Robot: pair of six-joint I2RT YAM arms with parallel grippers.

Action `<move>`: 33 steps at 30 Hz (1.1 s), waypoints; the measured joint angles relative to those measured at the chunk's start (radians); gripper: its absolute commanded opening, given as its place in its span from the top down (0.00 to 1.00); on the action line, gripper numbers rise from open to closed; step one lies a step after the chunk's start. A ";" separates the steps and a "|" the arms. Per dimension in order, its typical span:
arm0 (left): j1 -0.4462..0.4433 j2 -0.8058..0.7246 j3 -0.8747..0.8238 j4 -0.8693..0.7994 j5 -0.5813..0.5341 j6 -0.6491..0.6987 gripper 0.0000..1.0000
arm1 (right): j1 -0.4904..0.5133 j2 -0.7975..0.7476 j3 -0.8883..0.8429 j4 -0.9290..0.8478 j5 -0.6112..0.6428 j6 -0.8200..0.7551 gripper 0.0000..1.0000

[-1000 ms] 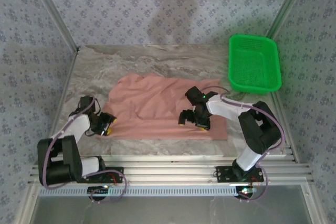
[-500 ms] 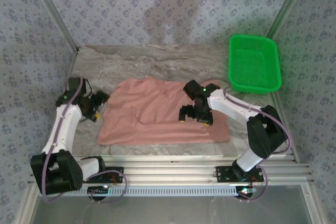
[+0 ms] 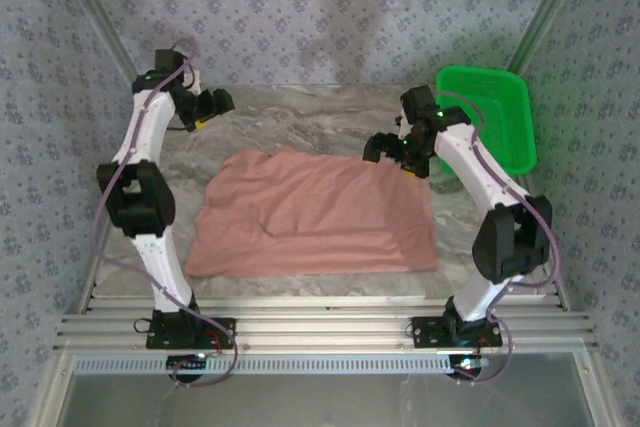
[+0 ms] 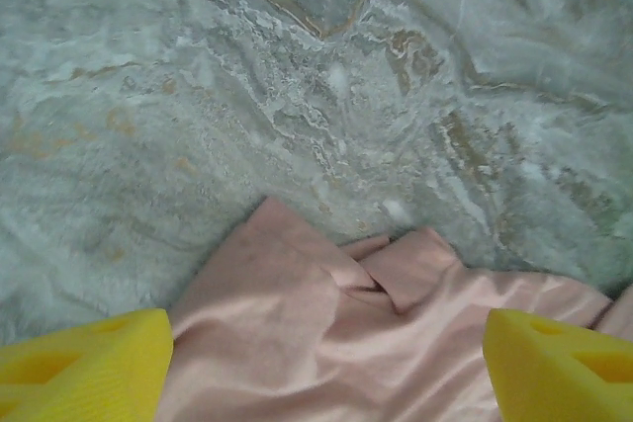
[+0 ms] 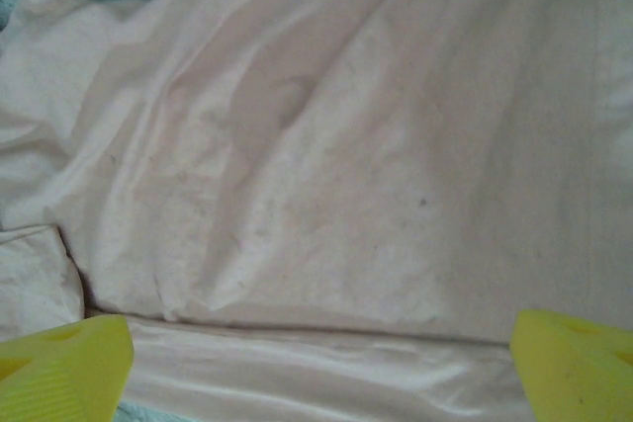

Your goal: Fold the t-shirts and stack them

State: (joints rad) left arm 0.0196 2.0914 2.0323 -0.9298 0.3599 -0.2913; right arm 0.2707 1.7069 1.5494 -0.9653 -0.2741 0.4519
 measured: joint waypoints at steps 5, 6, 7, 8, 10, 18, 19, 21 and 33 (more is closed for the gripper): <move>-0.007 0.137 0.076 -0.044 0.014 0.103 0.29 | -0.030 0.112 0.060 0.002 -0.040 -0.035 0.01; -0.009 0.154 0.081 -0.051 0.015 0.124 0.31 | -0.031 0.122 0.063 0.003 -0.045 -0.039 0.01; -0.012 0.164 0.082 -0.055 0.016 0.139 0.32 | -0.030 0.126 0.064 0.003 -0.048 -0.041 0.01; -0.017 0.173 0.083 -0.062 0.018 0.156 0.32 | -0.027 0.128 0.064 0.003 -0.053 -0.043 0.01; -0.030 0.183 0.083 -0.069 0.023 0.186 0.32 | -0.022 0.128 0.064 0.004 -0.056 -0.043 0.01; -0.093 0.196 0.040 -0.069 0.032 0.278 0.33 | -0.004 0.115 -0.011 0.040 -0.072 -0.042 0.01; -0.097 0.201 0.039 -0.070 0.029 0.284 0.33 | -0.003 0.115 -0.019 0.042 -0.073 -0.042 0.01; -0.106 0.216 0.039 -0.069 0.009 0.292 0.34 | -0.002 0.113 -0.033 0.047 -0.076 -0.042 0.01; -0.161 0.258 0.021 -0.048 -0.164 0.303 0.35 | 0.014 0.065 -0.066 0.064 -0.083 -0.038 0.01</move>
State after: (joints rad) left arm -0.1417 2.3497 2.0537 -0.9783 0.1955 0.0116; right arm 0.2844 1.7721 1.4834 -0.9016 -0.3569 0.4141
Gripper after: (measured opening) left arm 0.650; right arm 0.989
